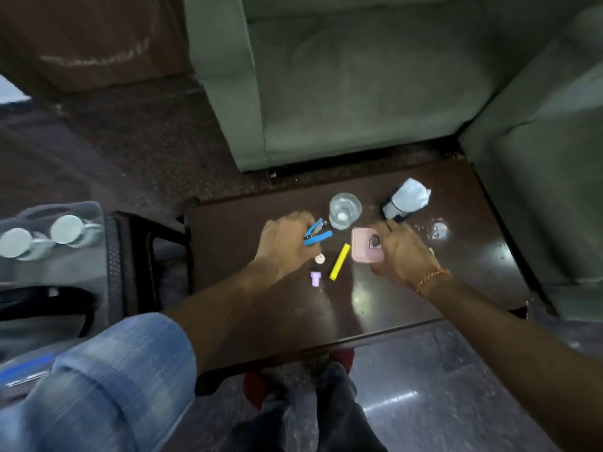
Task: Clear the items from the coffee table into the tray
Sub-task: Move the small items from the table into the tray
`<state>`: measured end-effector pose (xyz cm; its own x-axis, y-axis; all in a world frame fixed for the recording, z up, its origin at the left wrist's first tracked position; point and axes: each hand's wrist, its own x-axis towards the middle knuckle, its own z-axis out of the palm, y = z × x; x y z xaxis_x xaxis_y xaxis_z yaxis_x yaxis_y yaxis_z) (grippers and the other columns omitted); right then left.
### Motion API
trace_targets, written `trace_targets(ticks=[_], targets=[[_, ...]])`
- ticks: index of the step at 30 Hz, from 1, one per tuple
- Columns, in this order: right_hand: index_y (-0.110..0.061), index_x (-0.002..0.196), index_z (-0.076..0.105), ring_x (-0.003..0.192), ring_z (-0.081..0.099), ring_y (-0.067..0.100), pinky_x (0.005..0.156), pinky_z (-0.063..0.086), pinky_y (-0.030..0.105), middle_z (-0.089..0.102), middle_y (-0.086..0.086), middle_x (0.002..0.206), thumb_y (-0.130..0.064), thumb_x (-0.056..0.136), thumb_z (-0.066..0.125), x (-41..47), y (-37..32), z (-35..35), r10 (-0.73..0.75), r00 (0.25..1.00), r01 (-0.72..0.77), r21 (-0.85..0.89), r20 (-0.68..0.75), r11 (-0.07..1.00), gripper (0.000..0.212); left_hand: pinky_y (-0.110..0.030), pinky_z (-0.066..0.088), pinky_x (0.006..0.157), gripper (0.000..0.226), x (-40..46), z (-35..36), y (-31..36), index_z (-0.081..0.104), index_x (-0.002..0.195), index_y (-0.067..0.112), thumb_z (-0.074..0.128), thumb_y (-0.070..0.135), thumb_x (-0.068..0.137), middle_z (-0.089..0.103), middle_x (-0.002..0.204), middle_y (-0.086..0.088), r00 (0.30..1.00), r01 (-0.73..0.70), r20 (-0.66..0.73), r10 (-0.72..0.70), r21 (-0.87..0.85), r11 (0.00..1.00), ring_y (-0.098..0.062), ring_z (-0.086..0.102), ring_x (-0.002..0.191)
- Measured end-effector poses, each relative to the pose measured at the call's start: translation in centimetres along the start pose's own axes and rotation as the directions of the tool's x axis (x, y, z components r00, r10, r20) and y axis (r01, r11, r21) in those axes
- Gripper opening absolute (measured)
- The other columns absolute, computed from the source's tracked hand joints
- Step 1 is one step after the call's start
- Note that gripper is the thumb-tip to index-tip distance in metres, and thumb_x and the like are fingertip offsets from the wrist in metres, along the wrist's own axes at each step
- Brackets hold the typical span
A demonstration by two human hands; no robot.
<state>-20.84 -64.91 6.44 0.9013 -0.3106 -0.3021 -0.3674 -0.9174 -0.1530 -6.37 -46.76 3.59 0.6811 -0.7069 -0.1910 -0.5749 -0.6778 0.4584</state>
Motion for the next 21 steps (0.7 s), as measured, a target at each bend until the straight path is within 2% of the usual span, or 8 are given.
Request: trace_targets(ticks=[6, 11, 16, 21], targets=[[-0.011, 0.136, 0.046, 0.115, 0.053, 0.033, 0.098, 0.043, 0.038, 0.054, 0.010, 0.130, -0.028, 0.072, 0.076, -0.4, -9.9, -4.8, -0.087, 0.996, 0.086, 0.024, 0.031, 0.996, 0.073, -0.034, 0.045, 0.083, 0.038, -5.4, -11.1, -5.8, 0.064, 0.108, 0.029, 0.069, 0.041, 0.072, 0.068, 0.104, 0.008, 0.998, -0.065, 0.010, 0.064, 0.106, 0.992, -0.019, 0.060, 0.098], [-0.016, 0.133, 0.048, 0.112, 0.054, 0.028, 0.096, 0.042, 0.035, 0.055, 0.004, 0.127, -0.031, 0.068, 0.078, 2.3, -18.3, -7.1, -0.206, 0.979, 0.205, 0.037, 0.012, 0.978, 0.074, -0.034, 0.047, 0.083, 0.036, -9.7, -19.0, -11.9, 0.065, 0.107, 0.029, 0.071, 0.039, 0.073, 0.066, 0.100, 0.006, 0.999, -0.042, -0.023, 0.045, 0.143, 0.989, -0.017, 0.058, 0.095], [-0.018, 0.126, 0.050, 0.104, 0.055, 0.028, 0.093, 0.046, 0.038, 0.057, 0.004, 0.119, -0.034, 0.064, 0.076, 6.5, -26.6, -7.1, -0.354, 0.935, 0.355, 0.045, -0.030, 0.934, 0.069, -0.035, 0.048, 0.085, 0.036, -14.2, -25.3, -19.8, 0.066, 0.111, 0.024, 0.072, 0.037, 0.077, 0.067, 0.107, 0.003, 0.991, 0.103, -0.110, -0.082, 0.202, 0.974, -0.019, 0.058, 0.100], [-0.020, 0.125, 0.051, 0.104, 0.055, 0.028, 0.091, 0.047, 0.037, 0.057, 0.003, 0.119, -0.035, 0.066, 0.073, 8.7, -34.5, -6.6, -0.449, 0.893, 0.450, 0.054, -0.028, 0.891, 0.065, -0.040, 0.051, 0.085, 0.038, -19.8, -29.1, -27.3, 0.070, 0.112, 0.021, 0.069, 0.031, 0.075, 0.071, 0.109, -0.003, 0.944, 0.303, -0.190, -0.270, 0.176, 0.937, -0.027, 0.063, 0.102]])
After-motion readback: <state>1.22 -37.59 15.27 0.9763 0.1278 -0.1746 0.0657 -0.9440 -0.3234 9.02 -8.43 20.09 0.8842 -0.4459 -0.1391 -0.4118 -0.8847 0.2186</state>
